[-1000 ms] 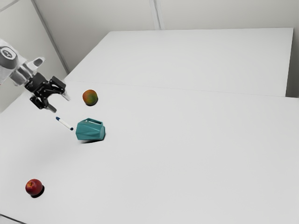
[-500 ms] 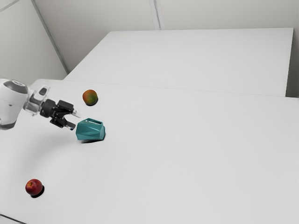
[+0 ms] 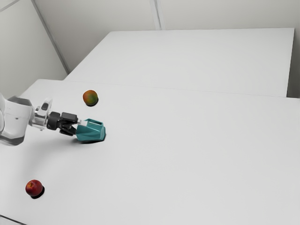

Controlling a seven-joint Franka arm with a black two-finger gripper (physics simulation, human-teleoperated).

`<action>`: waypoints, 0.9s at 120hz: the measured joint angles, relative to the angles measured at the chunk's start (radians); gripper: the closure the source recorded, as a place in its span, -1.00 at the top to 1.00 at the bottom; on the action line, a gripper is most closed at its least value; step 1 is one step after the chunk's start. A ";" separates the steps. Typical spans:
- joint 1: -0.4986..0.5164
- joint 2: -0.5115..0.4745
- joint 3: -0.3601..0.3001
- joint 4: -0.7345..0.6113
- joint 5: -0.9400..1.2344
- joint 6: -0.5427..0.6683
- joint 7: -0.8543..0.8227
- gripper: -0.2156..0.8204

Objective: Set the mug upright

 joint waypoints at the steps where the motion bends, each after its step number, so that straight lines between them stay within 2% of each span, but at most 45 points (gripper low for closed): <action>1: 0.000 0.000 0.000 -0.001 -0.003 0.000 0.003 0.55; 12: -0.001 0.000 0.000 -0.005 -0.031 -0.003 0.031 0.54; 15: -0.002 0.000 0.000 -0.007 -0.038 -0.004 0.037 0.48; 34: -0.009 0.000 0.000 -0.018 -0.061 -0.006 0.065 -0.30; 51: -0.017 -0.006 0.000 -0.022 -0.076 -0.007 0.082 -0.66; 67: -0.036 -0.040 0.000 -0.020 -0.086 -0.008 0.084 -0.81; 96: -0.086 -0.169 -0.009 -0.007 -0.079 0.002 0.065 -0.90; 108: -0.159 -0.193 -0.022 0.072 0.065 0.034 0.029 -0.91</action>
